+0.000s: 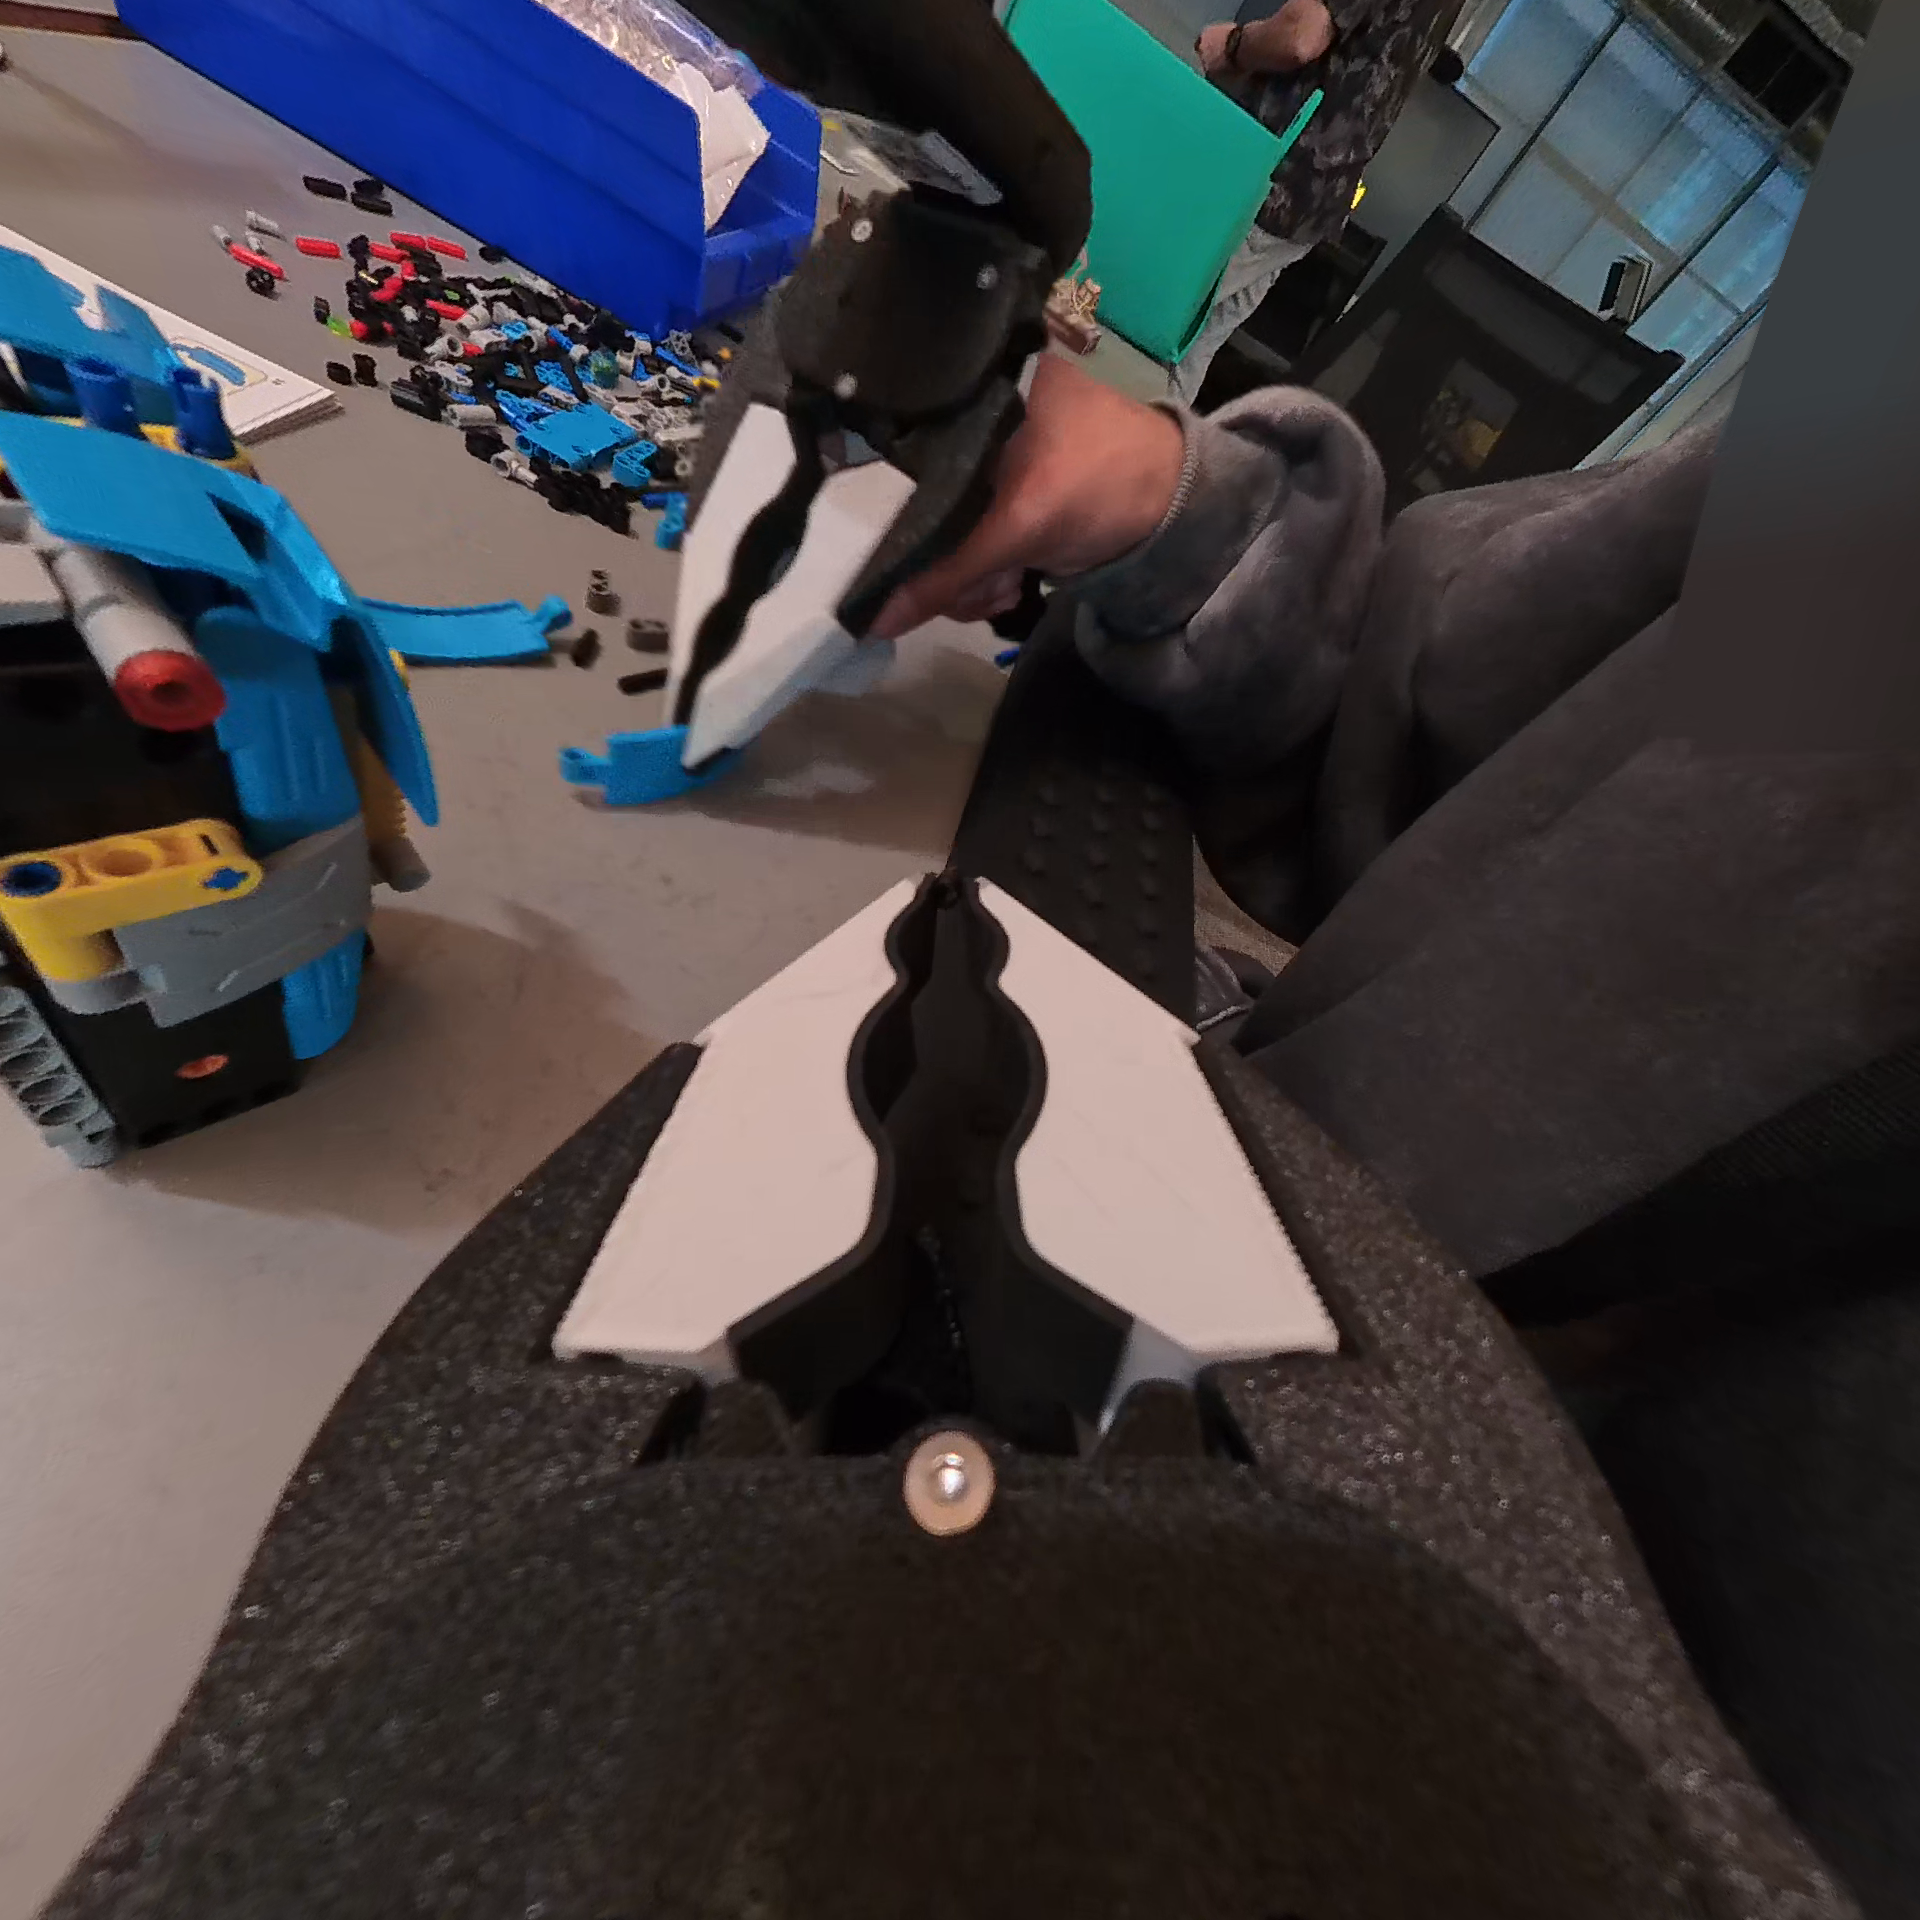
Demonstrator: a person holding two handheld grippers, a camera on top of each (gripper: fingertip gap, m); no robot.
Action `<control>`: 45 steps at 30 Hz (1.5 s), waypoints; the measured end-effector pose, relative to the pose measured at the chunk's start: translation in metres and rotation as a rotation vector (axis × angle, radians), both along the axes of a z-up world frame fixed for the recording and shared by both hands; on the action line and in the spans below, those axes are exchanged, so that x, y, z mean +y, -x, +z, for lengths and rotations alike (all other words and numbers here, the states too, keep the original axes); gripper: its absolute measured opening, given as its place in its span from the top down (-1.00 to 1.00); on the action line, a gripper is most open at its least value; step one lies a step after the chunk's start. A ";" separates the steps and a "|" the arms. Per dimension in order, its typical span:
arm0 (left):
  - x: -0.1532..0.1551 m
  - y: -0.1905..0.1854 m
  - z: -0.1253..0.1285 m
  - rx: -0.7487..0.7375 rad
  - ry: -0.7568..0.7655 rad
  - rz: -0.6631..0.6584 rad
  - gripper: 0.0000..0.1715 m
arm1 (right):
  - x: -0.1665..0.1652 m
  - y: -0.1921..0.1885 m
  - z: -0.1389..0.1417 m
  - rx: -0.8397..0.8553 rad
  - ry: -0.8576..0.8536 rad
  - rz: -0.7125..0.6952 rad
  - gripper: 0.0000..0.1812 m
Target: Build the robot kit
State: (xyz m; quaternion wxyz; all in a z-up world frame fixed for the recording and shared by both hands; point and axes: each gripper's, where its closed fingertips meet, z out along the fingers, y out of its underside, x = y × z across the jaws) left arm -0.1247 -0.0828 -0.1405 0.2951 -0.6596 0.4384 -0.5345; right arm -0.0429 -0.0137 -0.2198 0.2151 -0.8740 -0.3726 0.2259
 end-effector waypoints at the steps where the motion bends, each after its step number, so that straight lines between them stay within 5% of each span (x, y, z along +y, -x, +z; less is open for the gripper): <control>1: 0.000 0.000 0.000 -0.003 -0.001 0.001 0.96 | -0.009 0.002 0.001 -0.013 0.007 0.055 0.98; 6: 0.000 0.000 -0.001 0.008 0.002 0.000 0.95 | -0.024 0.004 -0.001 -0.100 -0.015 0.142 0.97; 11: 0.002 0.000 -0.001 0.008 -0.010 0.016 0.96 | -0.009 0.009 0.001 -0.133 -0.055 0.080 0.70; 23: 0.009 0.006 0.008 -0.046 0.000 0.054 0.95 | -0.002 0.024 -0.004 -0.155 -0.090 0.066 0.92; 31: 0.031 0.025 0.056 -0.366 -0.096 0.178 0.95 | -0.034 0.081 0.124 0.719 -0.162 0.177 0.93; 34: 0.020 0.022 0.064 -0.400 -0.192 0.146 0.96 | -0.042 0.094 0.132 0.933 -0.077 0.161 0.94; 38: 0.015 0.021 0.067 -0.398 -0.335 0.164 0.96 | -0.054 0.105 0.136 1.191 0.249 0.182 0.94; 45: 0.013 0.019 0.063 -0.360 -0.425 0.170 0.95 | -0.059 0.109 0.139 1.276 0.397 0.205 0.94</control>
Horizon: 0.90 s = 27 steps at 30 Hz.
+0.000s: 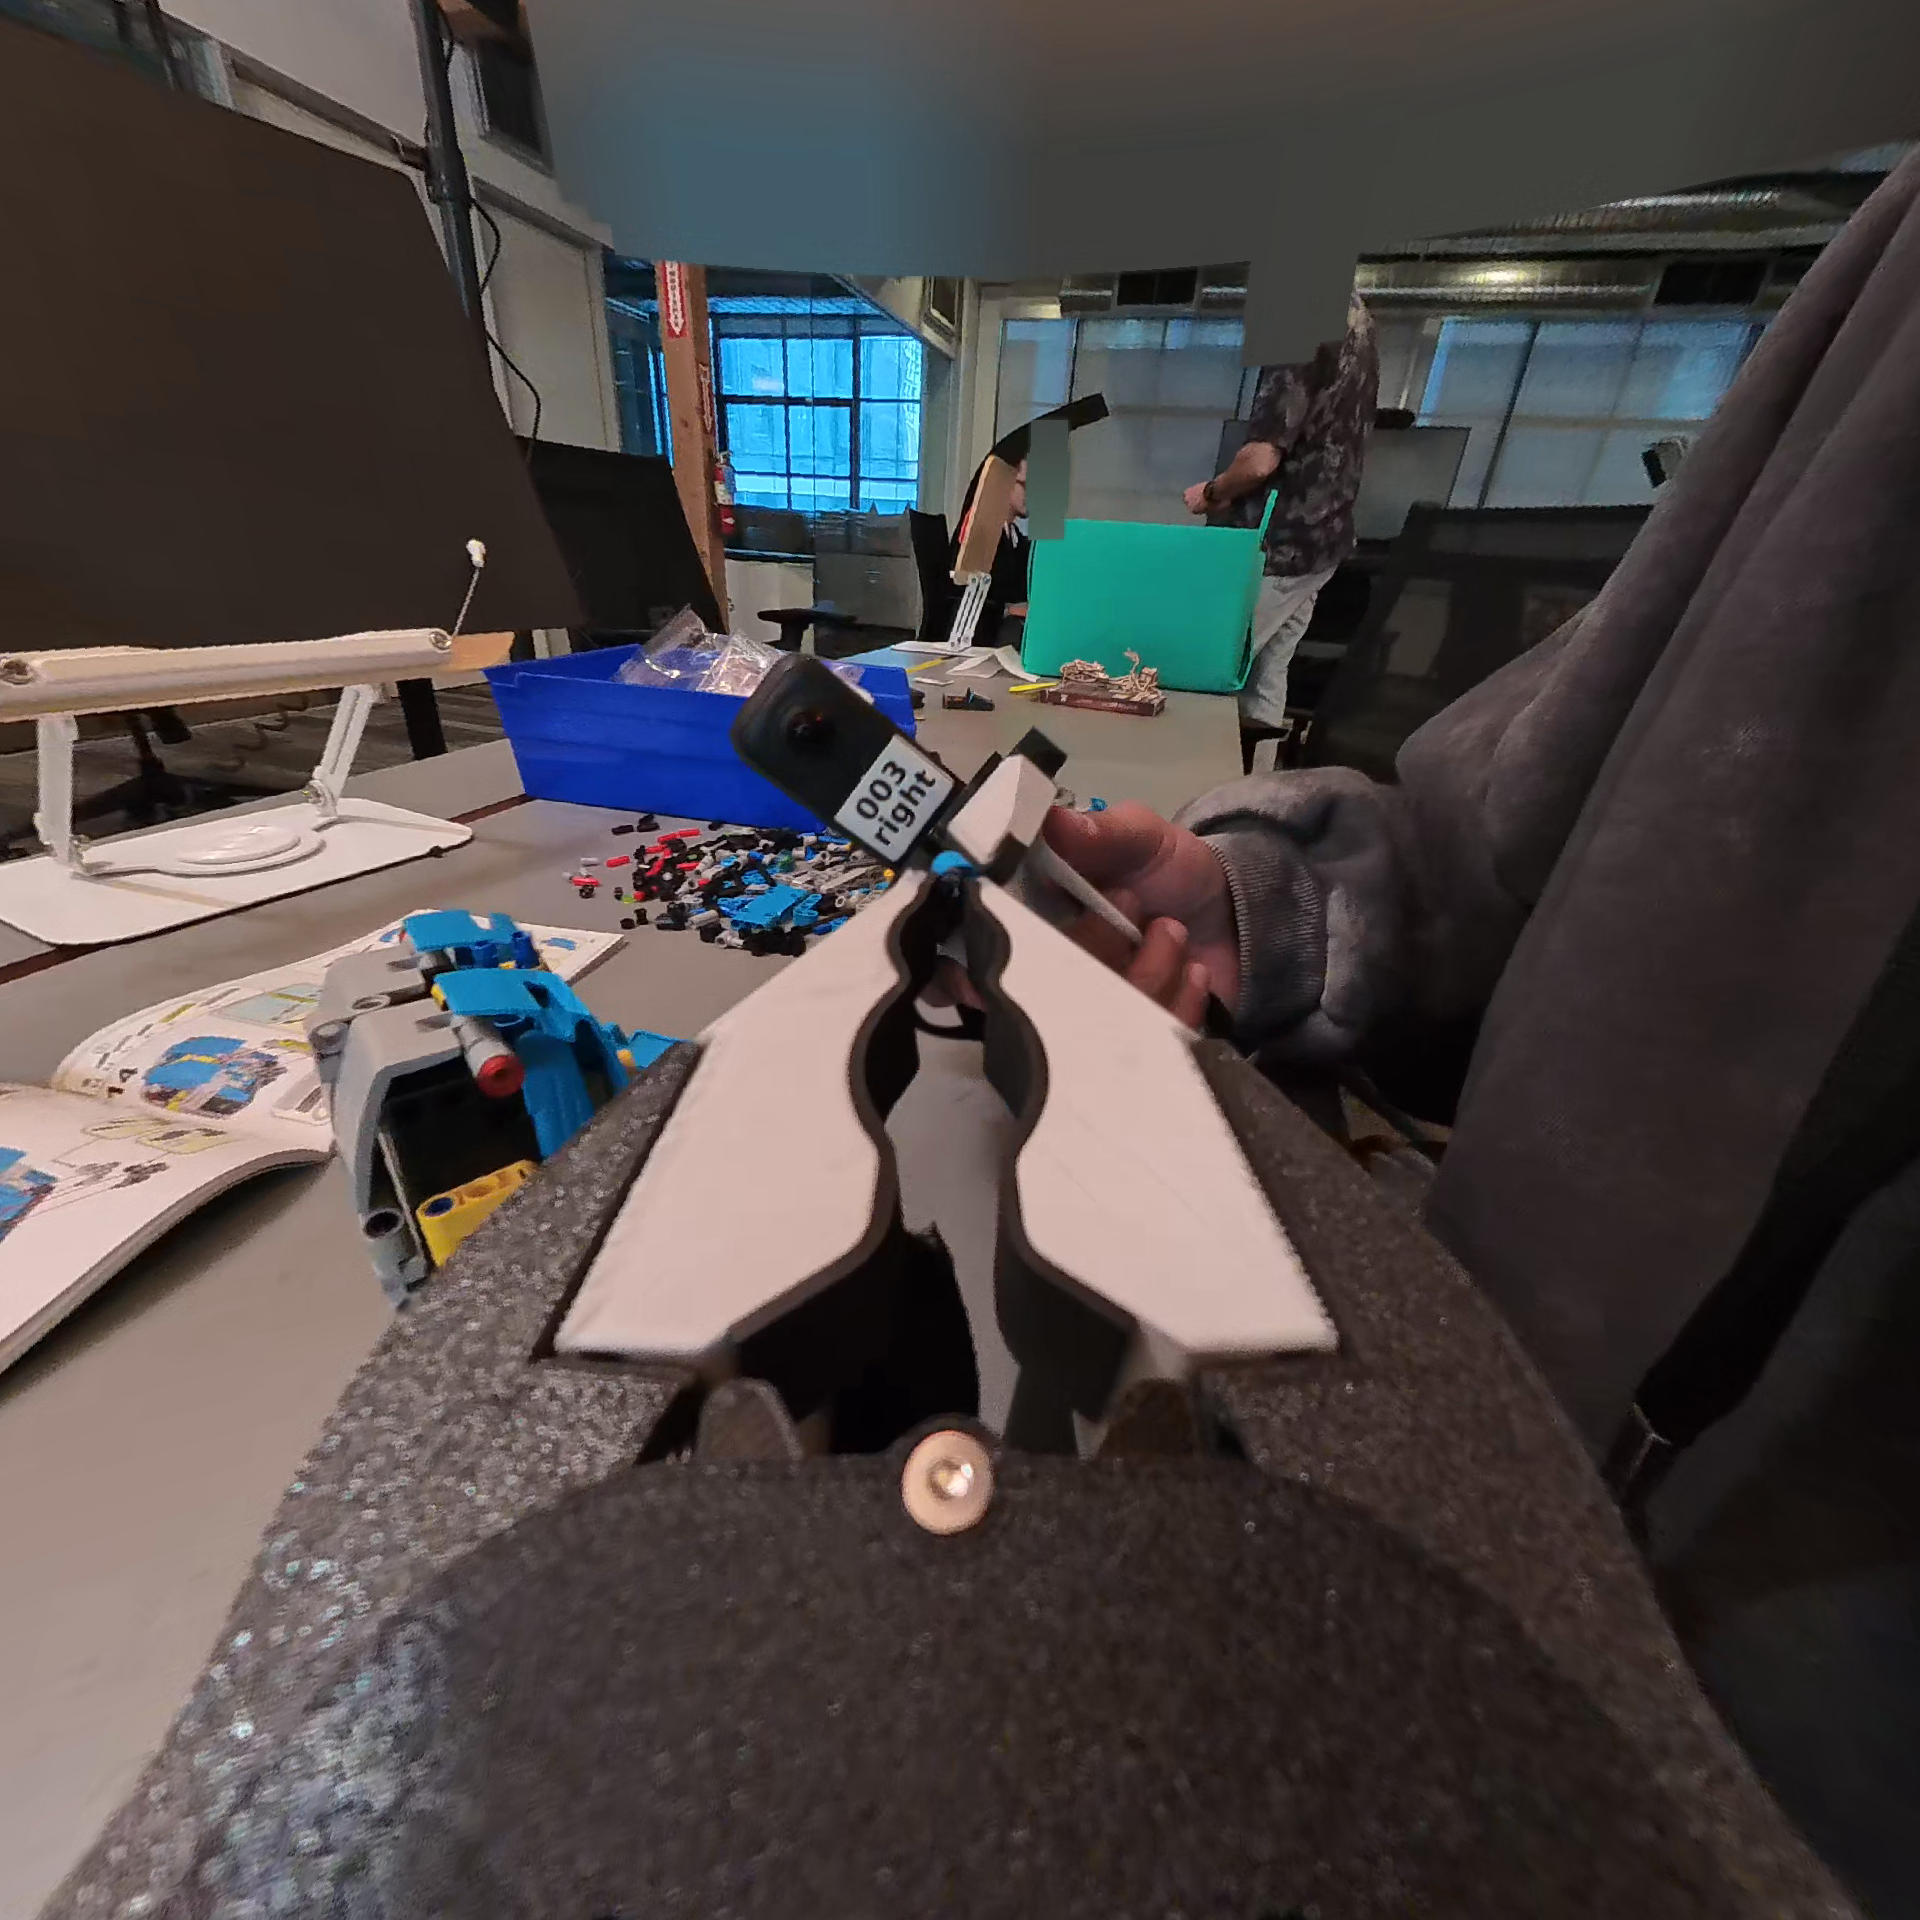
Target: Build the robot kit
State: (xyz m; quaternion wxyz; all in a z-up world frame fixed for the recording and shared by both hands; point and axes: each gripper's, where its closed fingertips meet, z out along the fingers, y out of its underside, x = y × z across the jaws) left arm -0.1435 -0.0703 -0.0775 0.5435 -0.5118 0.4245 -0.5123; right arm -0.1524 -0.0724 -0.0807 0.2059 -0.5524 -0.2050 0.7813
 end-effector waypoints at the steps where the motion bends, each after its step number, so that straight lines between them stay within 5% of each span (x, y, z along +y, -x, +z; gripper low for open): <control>1: 0.000 0.000 -0.001 0.006 -0.010 0.008 0.96 | 0.002 -0.001 -0.001 -0.002 0.006 -0.011 0.94; 9: 0.001 -0.003 -0.005 0.047 -0.030 0.028 0.96 | 0.004 -0.002 -0.006 -0.044 -0.028 -0.031 0.94; 15: 0.005 -0.003 -0.002 0.011 0.197 -0.040 0.96 | 0.008 -0.003 -0.003 -0.188 -0.365 -0.212 0.93; 27: -0.007 -0.008 -0.006 -0.059 0.910 -0.336 0.97 | 0.003 -0.010 -0.007 -0.455 -1.150 -0.424 0.93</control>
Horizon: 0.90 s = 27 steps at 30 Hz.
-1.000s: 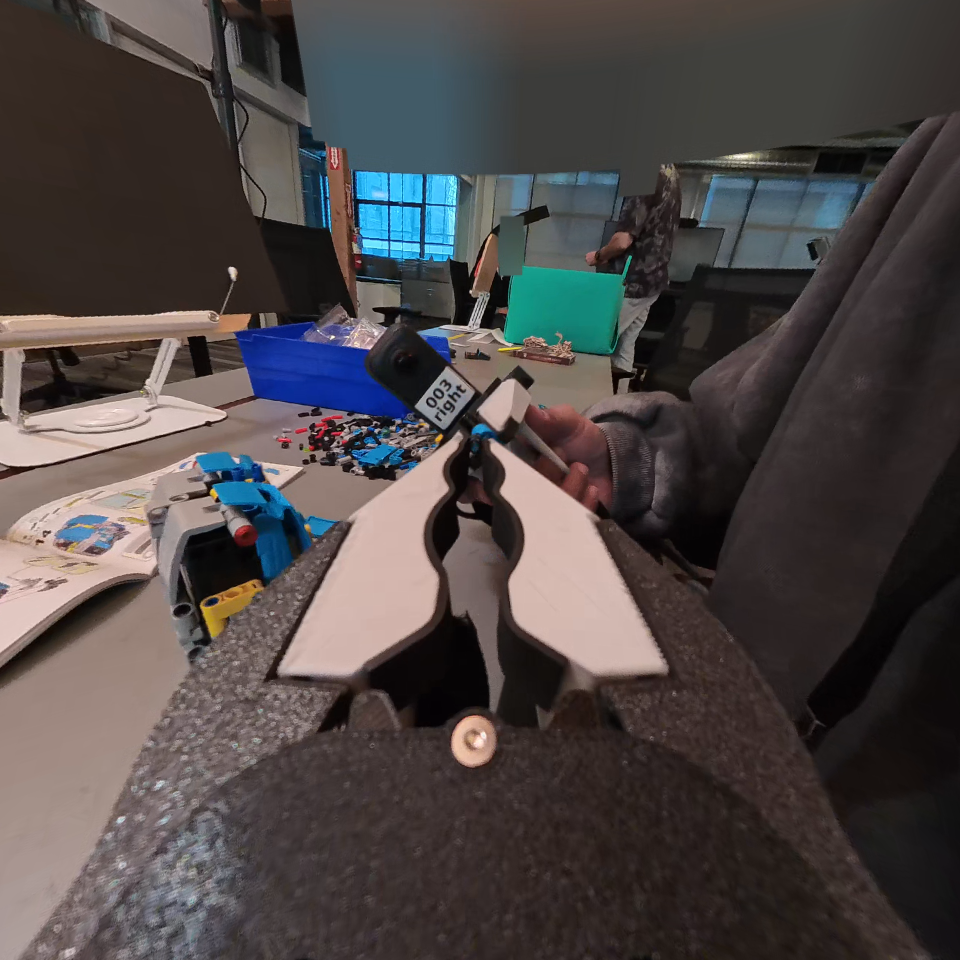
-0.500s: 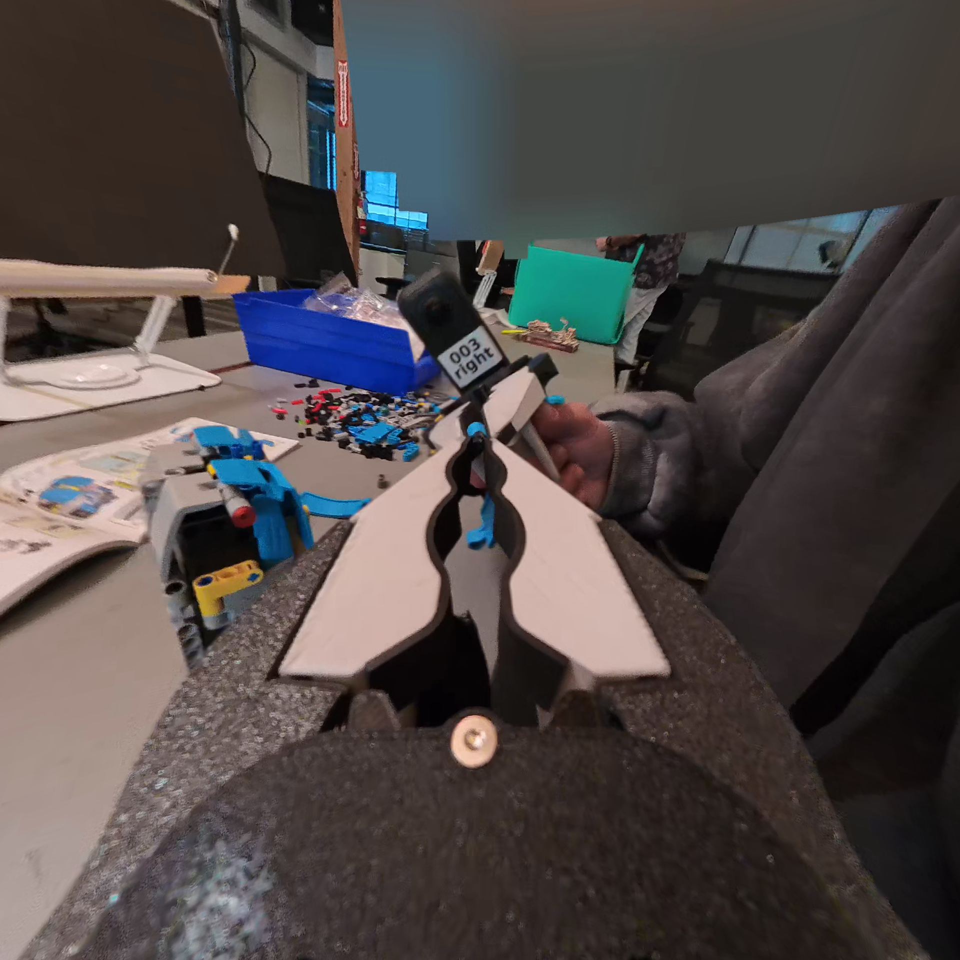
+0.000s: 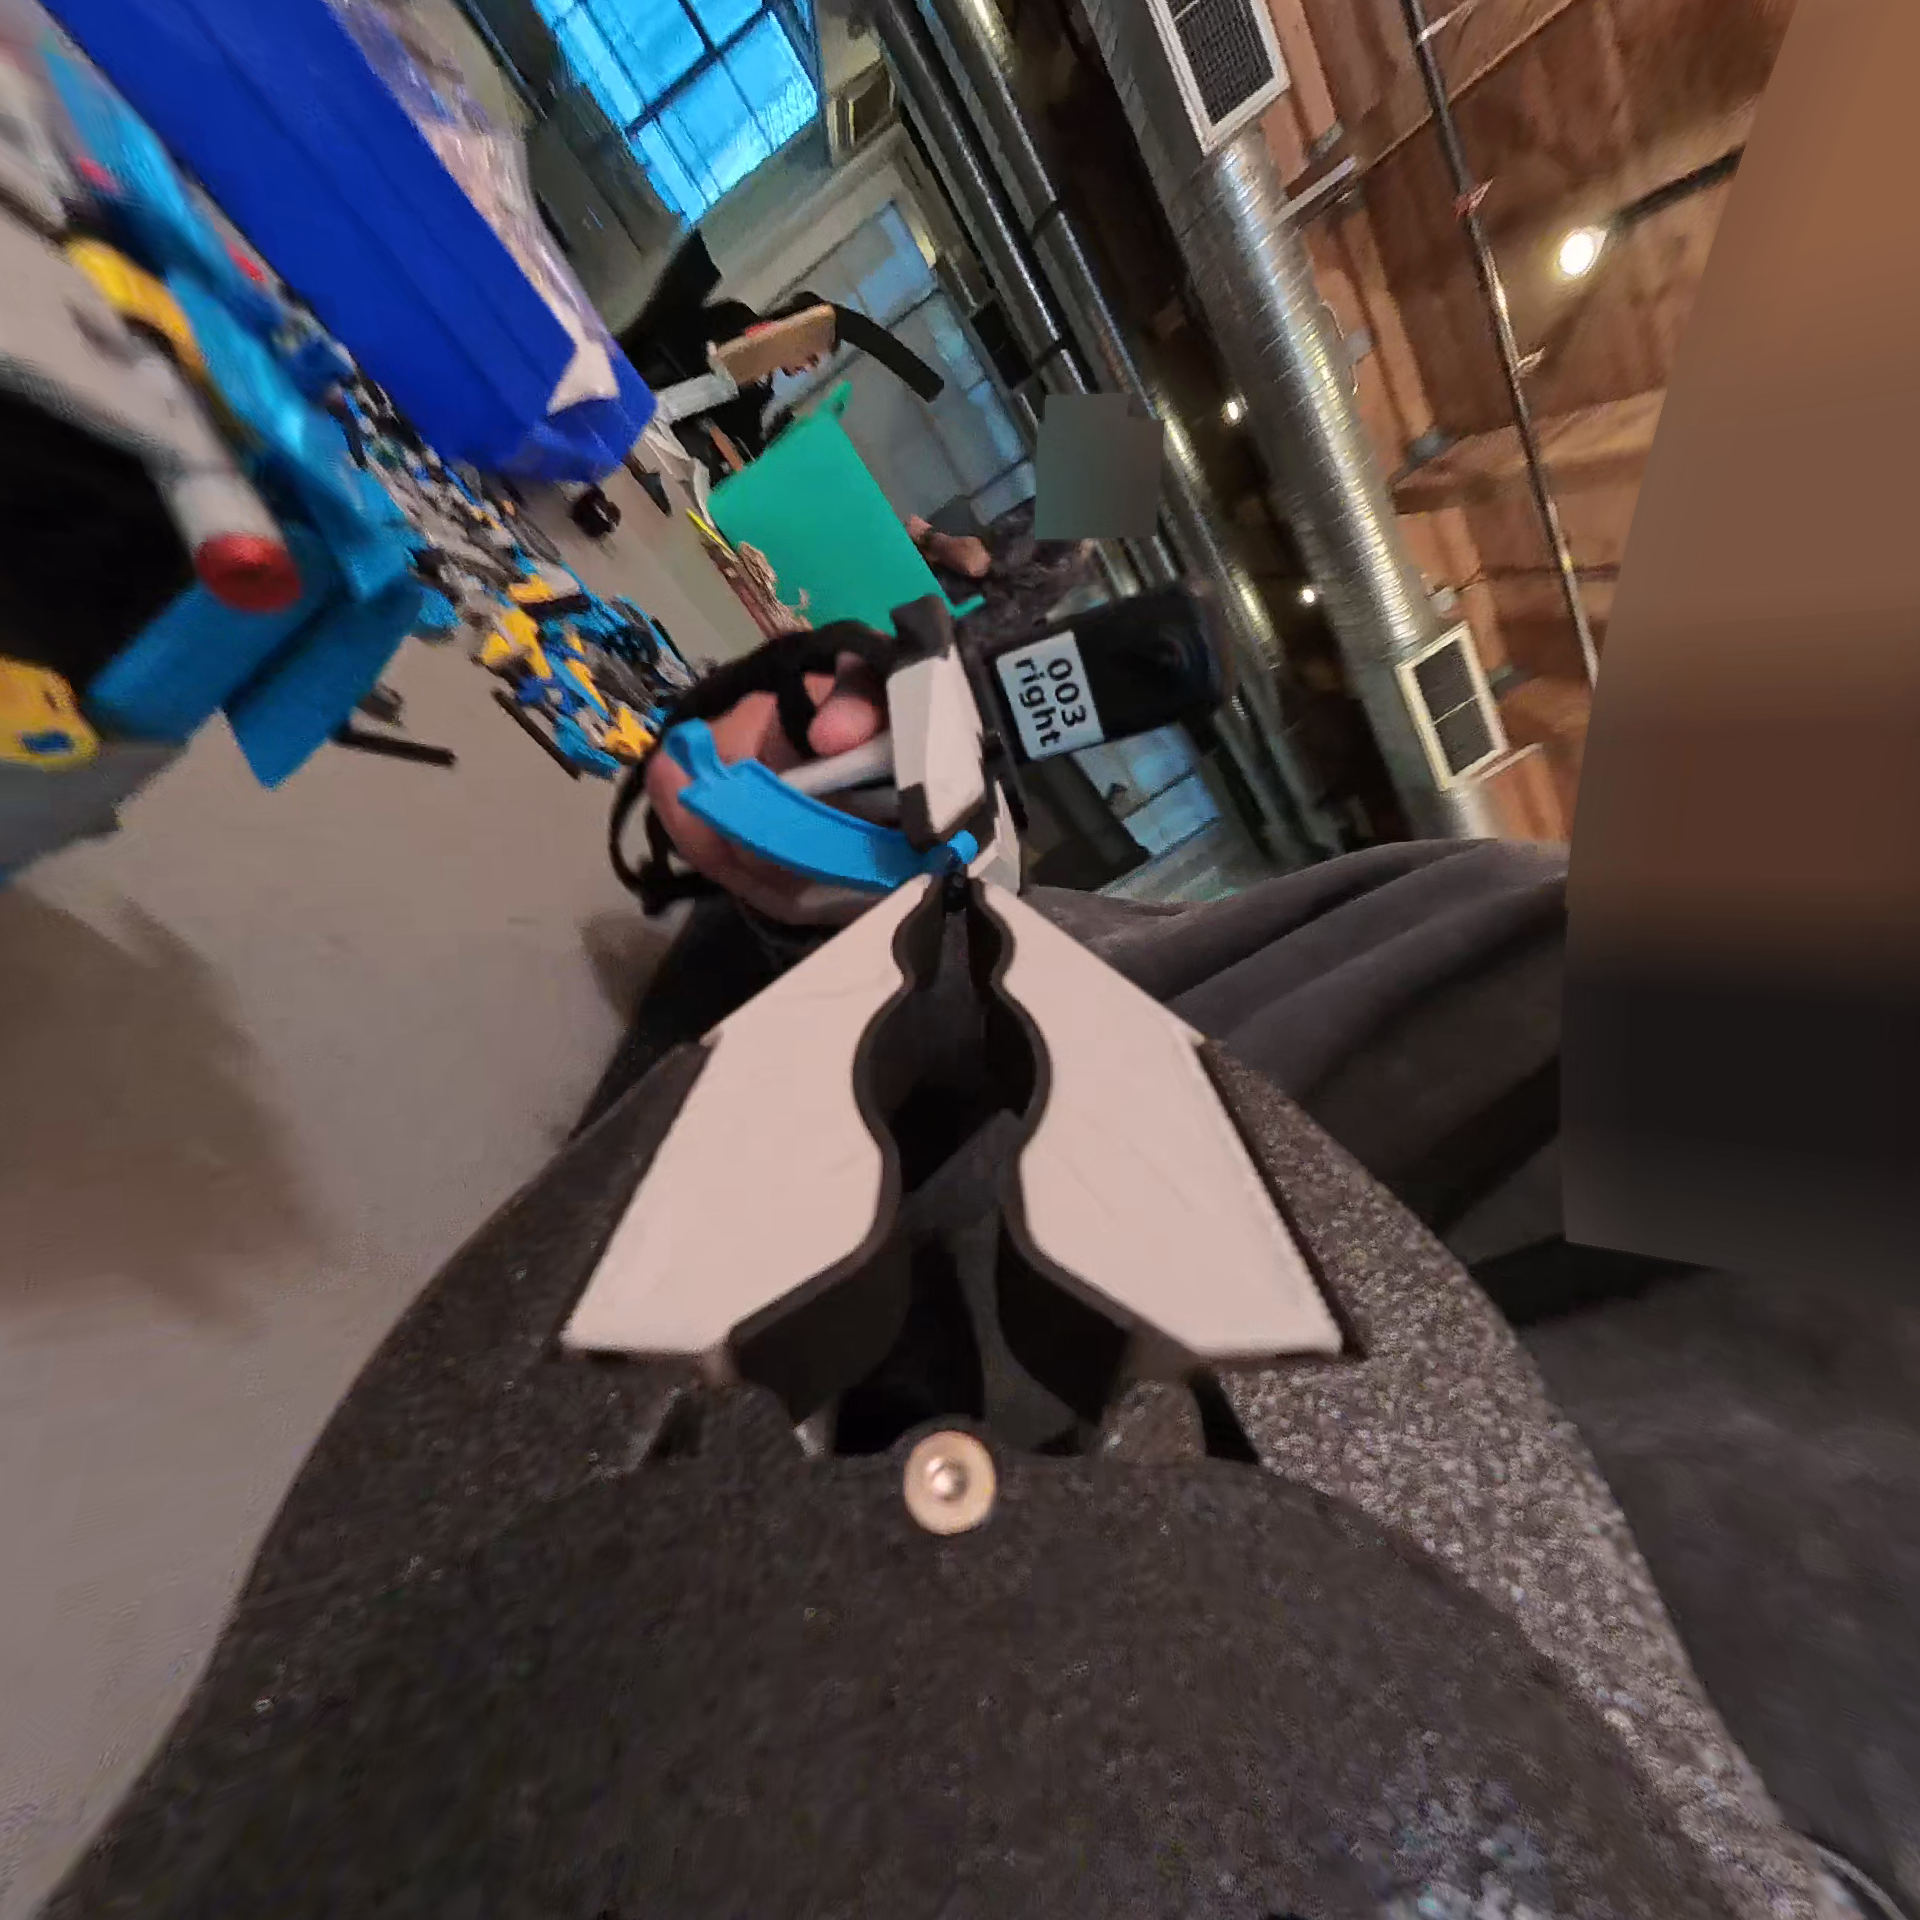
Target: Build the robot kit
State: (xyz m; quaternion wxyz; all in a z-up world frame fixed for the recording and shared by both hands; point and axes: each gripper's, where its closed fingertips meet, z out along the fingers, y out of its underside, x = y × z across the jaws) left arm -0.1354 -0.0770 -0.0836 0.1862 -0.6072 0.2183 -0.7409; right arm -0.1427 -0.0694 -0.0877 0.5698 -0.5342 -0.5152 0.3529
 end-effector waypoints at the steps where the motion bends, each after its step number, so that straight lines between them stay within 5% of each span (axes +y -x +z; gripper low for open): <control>1: -0.001 -0.001 -0.002 0.004 0.035 -0.021 0.97 | -0.001 -0.001 -0.002 -0.032 -0.067 0.005 0.93; 7: -0.008 -0.004 -0.007 -0.003 0.157 -0.098 0.97 | -0.010 -0.004 -0.005 -0.101 -0.268 0.055 0.94; 27: -0.015 -0.010 -0.016 -0.028 0.314 -0.176 0.97 | -0.018 -0.008 -0.016 -0.130 -0.240 0.124 0.93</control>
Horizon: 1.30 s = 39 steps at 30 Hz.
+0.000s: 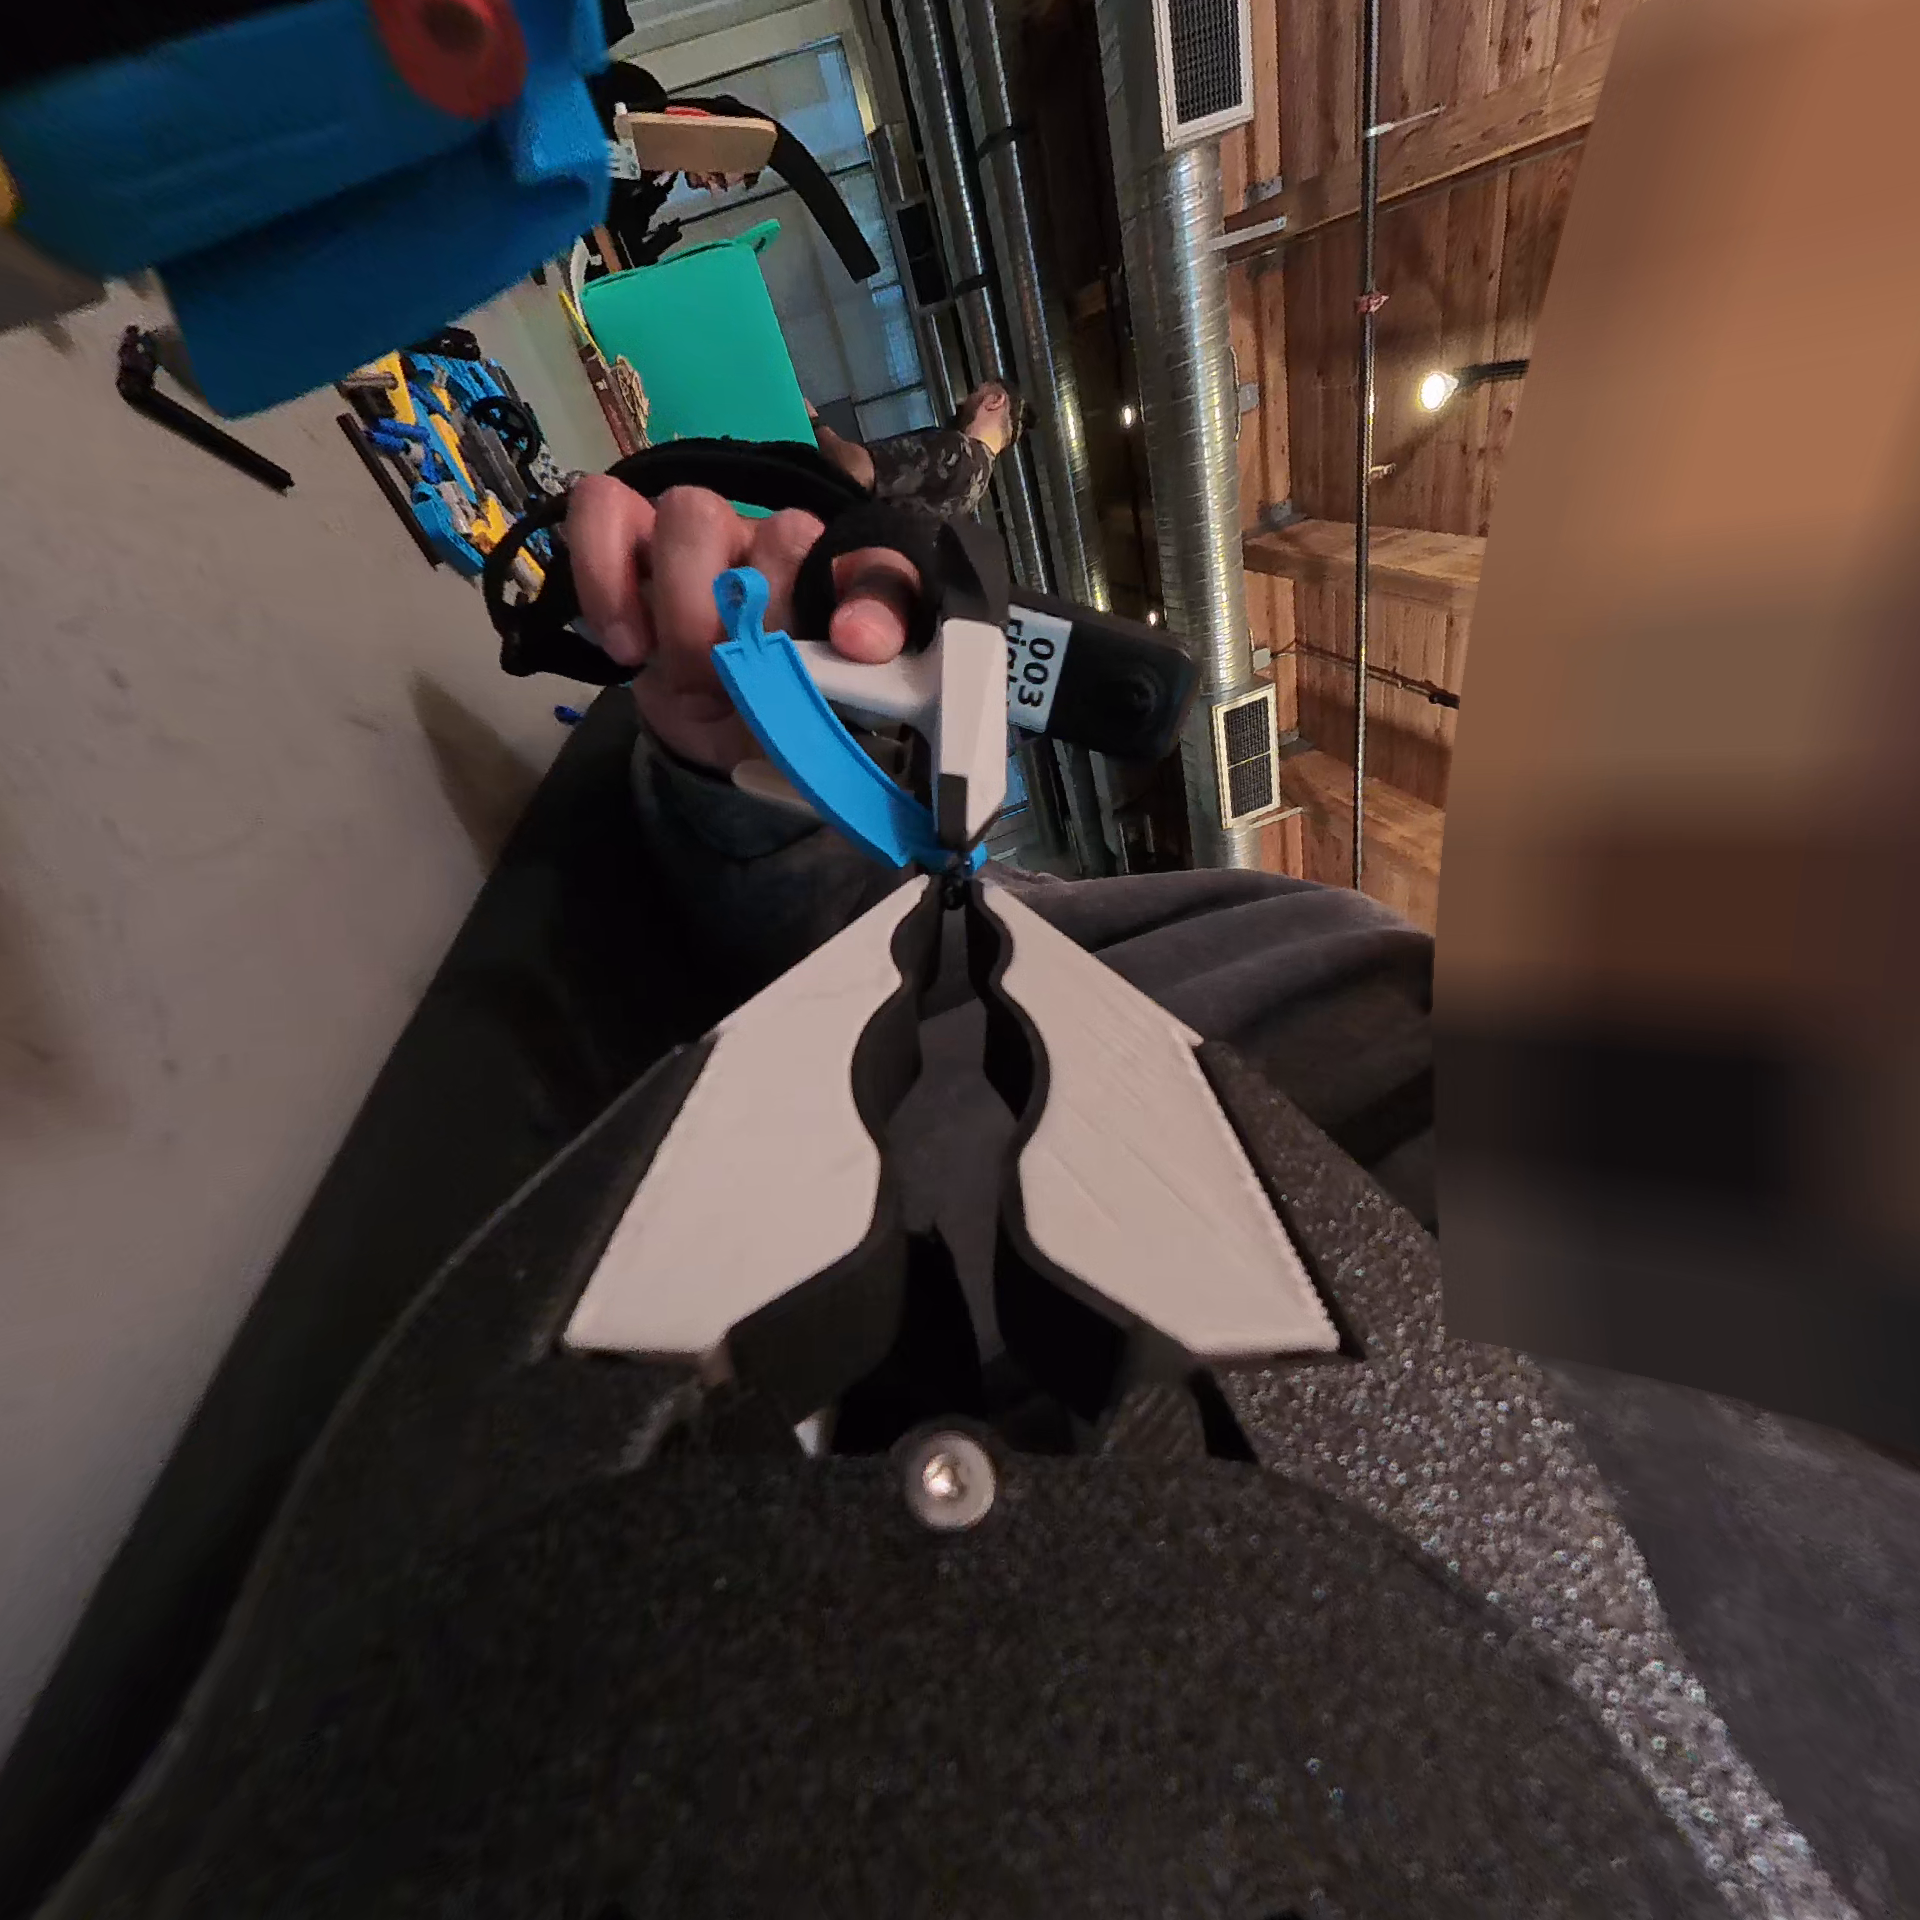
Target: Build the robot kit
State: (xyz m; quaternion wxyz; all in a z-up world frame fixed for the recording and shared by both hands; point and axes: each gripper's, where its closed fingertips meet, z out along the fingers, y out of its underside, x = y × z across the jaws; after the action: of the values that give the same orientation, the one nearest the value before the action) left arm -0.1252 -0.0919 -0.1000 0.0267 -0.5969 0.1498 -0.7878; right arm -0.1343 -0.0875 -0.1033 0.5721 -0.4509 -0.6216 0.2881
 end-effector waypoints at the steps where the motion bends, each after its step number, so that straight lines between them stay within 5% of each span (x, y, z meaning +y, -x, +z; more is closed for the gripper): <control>1: 0.000 0.000 -0.001 0.000 0.003 0.000 0.97 | -0.001 0.000 0.000 -0.002 -0.001 0.003 0.93; 17: -0.006 0.002 -0.009 0.028 0.044 -0.070 0.97 | -0.007 0.004 -0.011 -0.113 -0.152 0.007 0.93; 22: -0.014 -0.001 -0.009 0.048 -0.062 -0.066 0.97 | -0.015 0.002 -0.011 -0.058 -0.033 0.066 0.94; 28: -0.004 -0.001 -0.003 0.060 -0.253 0.105 0.97 | -0.004 0.002 -0.006 0.055 0.066 0.004 0.94; 39: 0.008 0.000 -0.006 0.083 -0.215 0.175 0.97 | 0.005 -0.001 -0.006 0.033 0.312 -0.043 0.93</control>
State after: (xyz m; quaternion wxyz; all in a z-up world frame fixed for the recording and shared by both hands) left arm -0.1254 -0.0838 -0.1056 0.1528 -0.6336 0.1814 -0.7364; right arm -0.1329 -0.0823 -0.1098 0.5110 -0.5428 -0.5501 0.3763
